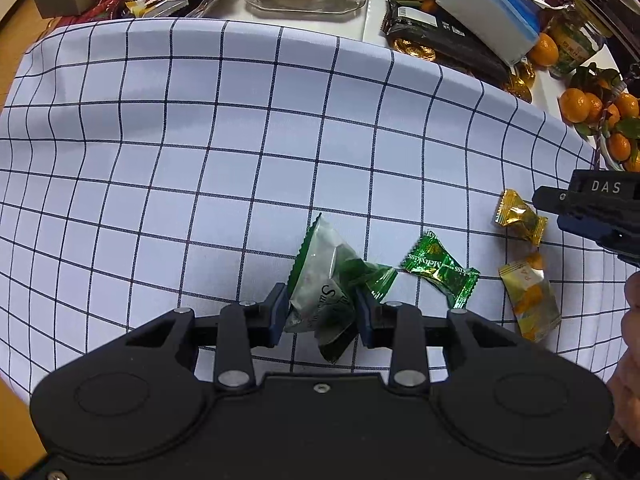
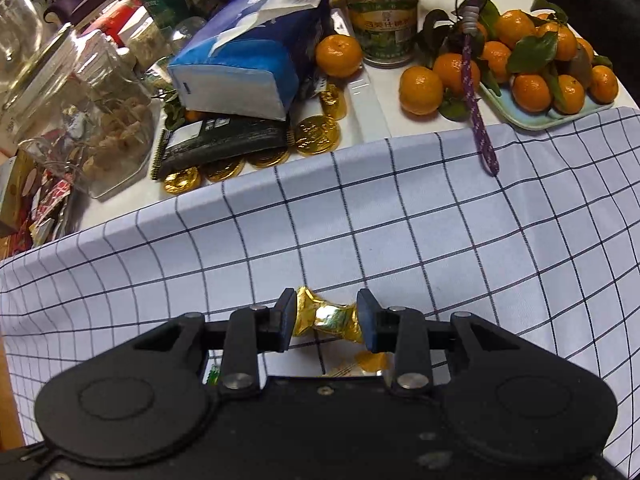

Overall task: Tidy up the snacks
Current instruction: 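Carry the green-and-white packet and gold candy over the gold tray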

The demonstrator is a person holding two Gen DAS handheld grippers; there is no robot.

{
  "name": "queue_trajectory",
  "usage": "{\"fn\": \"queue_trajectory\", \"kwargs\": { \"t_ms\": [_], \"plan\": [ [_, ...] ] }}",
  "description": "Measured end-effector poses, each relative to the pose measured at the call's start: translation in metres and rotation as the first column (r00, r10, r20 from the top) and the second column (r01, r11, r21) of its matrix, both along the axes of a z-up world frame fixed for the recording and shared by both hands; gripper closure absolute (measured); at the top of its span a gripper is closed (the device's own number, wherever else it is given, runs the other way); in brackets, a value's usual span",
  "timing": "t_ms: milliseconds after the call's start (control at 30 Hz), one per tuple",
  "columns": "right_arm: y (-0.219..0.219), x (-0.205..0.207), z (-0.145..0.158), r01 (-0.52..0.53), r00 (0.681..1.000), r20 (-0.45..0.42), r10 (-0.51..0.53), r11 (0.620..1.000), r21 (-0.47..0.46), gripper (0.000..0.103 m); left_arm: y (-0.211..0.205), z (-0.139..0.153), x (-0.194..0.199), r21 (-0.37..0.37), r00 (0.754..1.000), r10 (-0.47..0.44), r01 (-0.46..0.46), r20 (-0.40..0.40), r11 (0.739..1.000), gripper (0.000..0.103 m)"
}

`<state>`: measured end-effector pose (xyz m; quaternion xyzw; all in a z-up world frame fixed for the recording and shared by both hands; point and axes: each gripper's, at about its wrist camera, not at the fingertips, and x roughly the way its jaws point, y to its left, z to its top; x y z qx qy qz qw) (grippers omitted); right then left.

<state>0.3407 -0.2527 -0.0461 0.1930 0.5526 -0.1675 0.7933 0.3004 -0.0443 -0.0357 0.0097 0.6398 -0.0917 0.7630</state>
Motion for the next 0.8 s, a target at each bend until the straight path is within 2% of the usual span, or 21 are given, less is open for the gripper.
{"fn": "queue_trajectory", "kwargs": {
  "t_ms": [133,300,433,533,600,733,800],
  "plan": [
    [-0.011,0.002,-0.005,0.056,0.998,-0.028,-0.057,0.998,-0.037,0.067,0.0,0.001,0.0,-0.006,1.0,0.001,-0.001,0.0,1.0,0.059],
    [-0.014,0.005,-0.016,0.053,0.995,-0.077,-0.057,0.997,-0.047,0.067,0.001,0.002,-0.001,-0.008,1.0,0.002,-0.002,-0.005,1.0,0.059],
    [-0.002,0.004,-0.009,-0.016,0.994,-0.11,0.007,0.996,-0.088,0.067,0.004,0.001,-0.001,-0.026,1.0,0.012,-0.013,-0.026,1.0,0.059],
    [0.007,0.001,-0.007,-0.081,0.988,-0.135,0.075,0.996,-0.044,0.067,0.006,0.001,0.001,-0.045,0.999,0.026,-0.028,-0.044,0.999,0.059],
    [0.012,-0.002,-0.004,-0.109,0.986,-0.13,0.106,0.994,-0.02,0.067,0.008,0.001,0.002,-0.051,0.998,0.034,-0.036,-0.046,0.998,0.059],
    [0.017,-0.005,0.006,-0.12,0.99,-0.084,0.115,0.991,-0.059,0.067,0.008,0.002,0.002,-0.048,0.999,0.032,-0.034,-0.04,0.998,0.059],
    [0.014,-0.004,0.009,-0.109,0.992,-0.075,0.105,0.993,-0.049,0.067,0.008,0.001,0.002,-0.052,0.999,0.03,-0.032,-0.045,0.998,0.059]
  ]
}}
